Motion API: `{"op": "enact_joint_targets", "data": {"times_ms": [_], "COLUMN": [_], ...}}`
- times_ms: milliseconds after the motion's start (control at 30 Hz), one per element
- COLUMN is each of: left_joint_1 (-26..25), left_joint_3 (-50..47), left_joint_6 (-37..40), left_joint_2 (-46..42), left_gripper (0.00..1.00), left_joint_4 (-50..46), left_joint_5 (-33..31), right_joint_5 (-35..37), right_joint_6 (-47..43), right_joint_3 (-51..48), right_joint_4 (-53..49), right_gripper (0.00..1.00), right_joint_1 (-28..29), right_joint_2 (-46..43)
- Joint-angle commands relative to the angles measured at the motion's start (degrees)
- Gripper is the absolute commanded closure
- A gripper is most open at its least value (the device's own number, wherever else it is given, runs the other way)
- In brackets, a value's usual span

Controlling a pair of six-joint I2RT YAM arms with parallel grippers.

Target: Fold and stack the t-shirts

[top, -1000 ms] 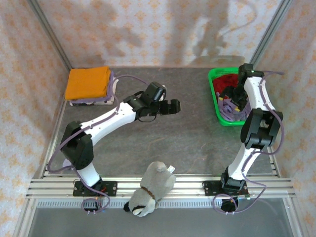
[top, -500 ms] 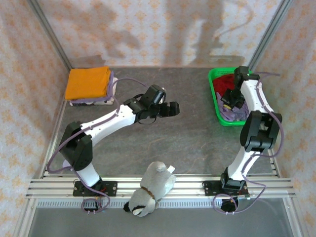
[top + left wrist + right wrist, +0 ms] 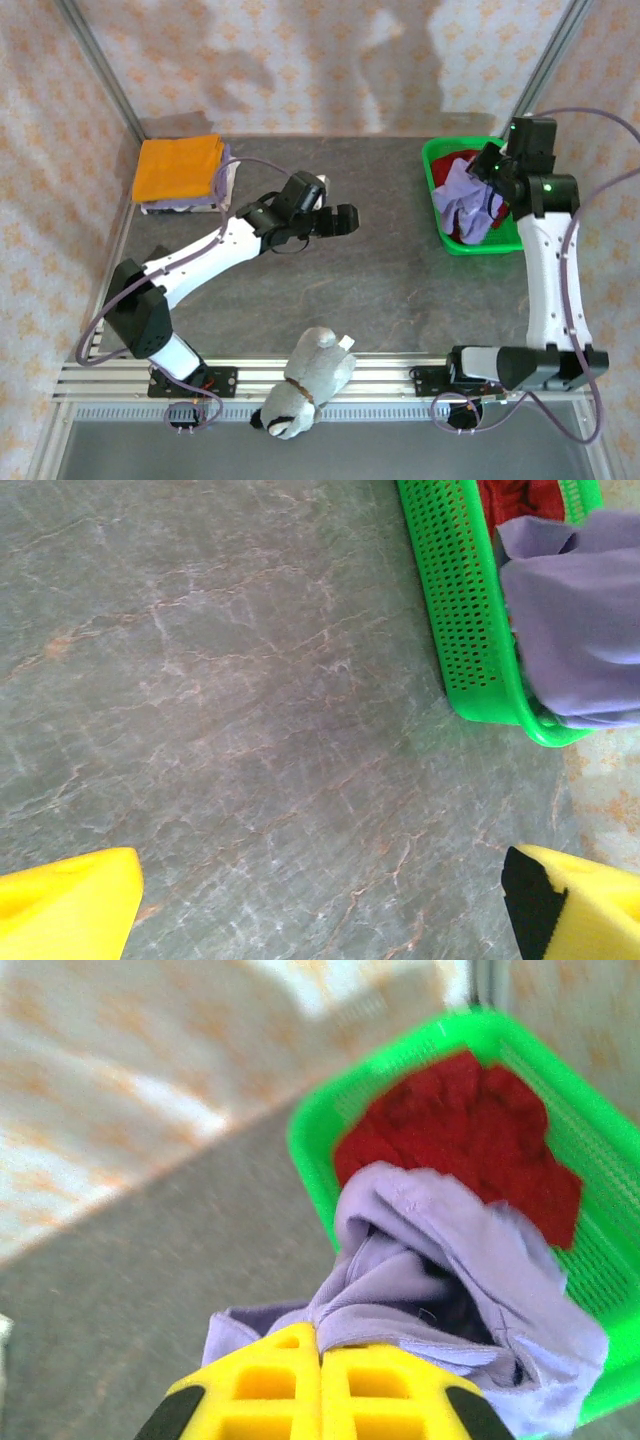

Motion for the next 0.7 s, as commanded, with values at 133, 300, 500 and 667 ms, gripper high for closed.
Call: {"op": "enact_joint_targets", "data": {"times_ms": [133,300,500,667], "left_joint_1": [5.4,9.8,14.7,17.4], "left_joint_3": [-6.0,-9.7,-14.2,-18.4], "left_joint_6": [-0.9,-0.1,0.7,0.1], "left_joint_2": [-6.8,-11.8,-18.1,-22.9], "left_gripper": [0.07,0.07,0.07,0.07], "left_joint_4": [0.6,-1.8,-5.1,-7.4], "left_joint_5": [0.0,0.0,0.9,0.8], "right_joint_5": [-5.0,-6.2,0.7,-0.5], "right_joint_6": [-1.2,1.0,1.8,7.0], "right_joint_3": [2.4,4.6,6.3,5.5], "right_joint_4": [23.8,25.8,19.5,17.4], "right_gripper": [1.00,1.00,0.99,0.97], "right_joint_1": [3.4,8.7,22.8,31.7], "right_joint_2": [-9.8,-8.4,0.2,12.2]}}
